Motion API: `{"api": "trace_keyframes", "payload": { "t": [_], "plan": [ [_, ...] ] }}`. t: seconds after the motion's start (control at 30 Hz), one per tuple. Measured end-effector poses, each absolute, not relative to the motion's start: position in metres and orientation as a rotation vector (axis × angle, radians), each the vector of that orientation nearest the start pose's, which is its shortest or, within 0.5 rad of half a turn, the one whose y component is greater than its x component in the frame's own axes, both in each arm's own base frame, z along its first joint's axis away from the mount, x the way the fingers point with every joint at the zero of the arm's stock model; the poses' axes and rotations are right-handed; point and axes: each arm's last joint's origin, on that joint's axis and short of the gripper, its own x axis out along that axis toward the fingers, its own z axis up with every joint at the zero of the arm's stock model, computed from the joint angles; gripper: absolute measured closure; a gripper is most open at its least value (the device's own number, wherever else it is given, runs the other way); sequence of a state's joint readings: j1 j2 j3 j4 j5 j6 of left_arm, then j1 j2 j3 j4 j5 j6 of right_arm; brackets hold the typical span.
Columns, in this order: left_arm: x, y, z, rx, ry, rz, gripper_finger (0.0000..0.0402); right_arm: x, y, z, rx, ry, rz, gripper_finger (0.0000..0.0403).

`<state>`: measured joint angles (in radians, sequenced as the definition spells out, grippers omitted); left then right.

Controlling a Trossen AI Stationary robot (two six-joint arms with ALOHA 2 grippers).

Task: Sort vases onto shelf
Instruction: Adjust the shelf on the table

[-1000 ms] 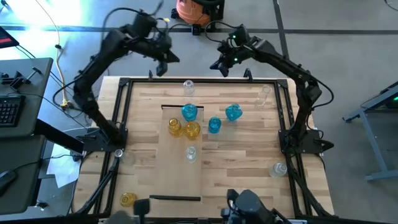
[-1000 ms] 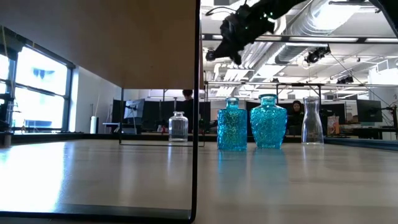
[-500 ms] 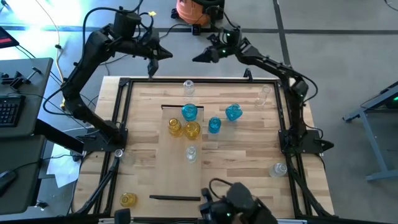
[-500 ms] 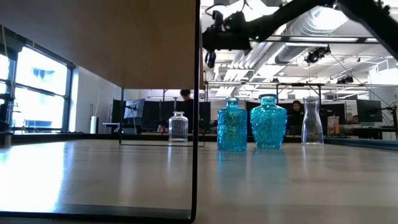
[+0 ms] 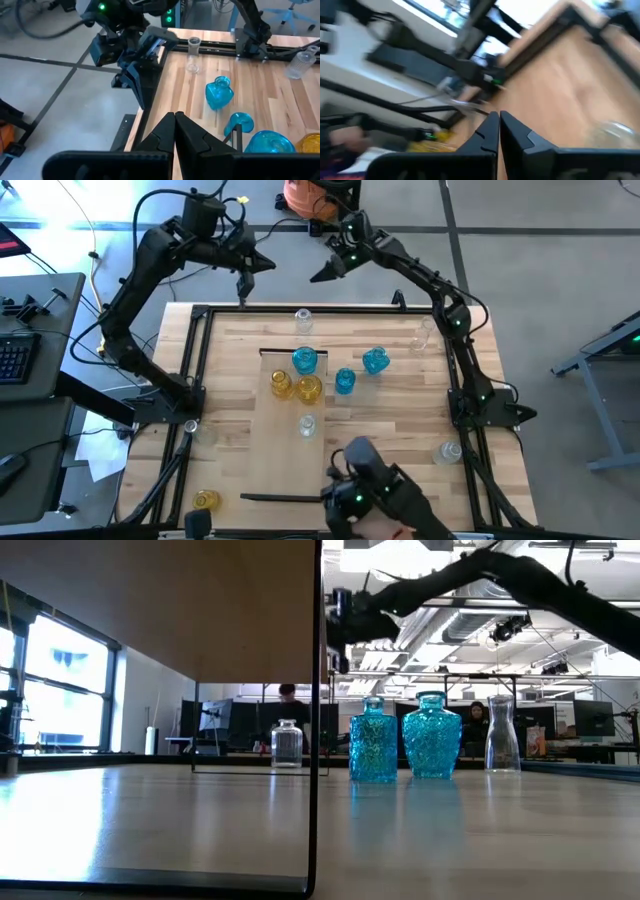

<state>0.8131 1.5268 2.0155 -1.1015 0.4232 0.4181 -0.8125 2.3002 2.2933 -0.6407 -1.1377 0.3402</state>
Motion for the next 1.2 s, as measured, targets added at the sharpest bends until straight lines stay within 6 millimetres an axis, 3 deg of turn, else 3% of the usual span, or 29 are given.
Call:
{"api": "trace_keyframes", "payload": {
  "t": [0.17,0.3,0.6,0.8,0.9,1.2],
  "plan": [
    [0.200,0.196,0.477,-0.015,0.588,0.323,0.0401,0.353,-0.362,0.290,0.816,0.516,0.132,0.0403],
    [0.205,0.202,0.472,-0.081,0.595,0.360,0.0401,0.355,-0.356,0.277,0.780,0.559,0.163,0.0403],
    [0.216,0.214,0.460,-0.188,0.615,0.397,0.0401,0.356,-0.342,0.268,0.616,0.694,0.118,0.0403],
    [0.221,0.237,0.439,-0.118,0.781,0.592,0.0401,0.356,-0.343,0.264,0.549,0.787,-0.010,0.0403],
    [0.224,0.261,0.423,-0.107,0.835,0.627,0.0401,0.356,-0.341,0.263,0.576,0.798,-0.015,0.0403],
    [0.233,0.317,0.346,-0.214,0.970,0.259,0.0401,0.358,-0.325,0.259,0.668,0.888,0.016,0.0403]
  ]
}}
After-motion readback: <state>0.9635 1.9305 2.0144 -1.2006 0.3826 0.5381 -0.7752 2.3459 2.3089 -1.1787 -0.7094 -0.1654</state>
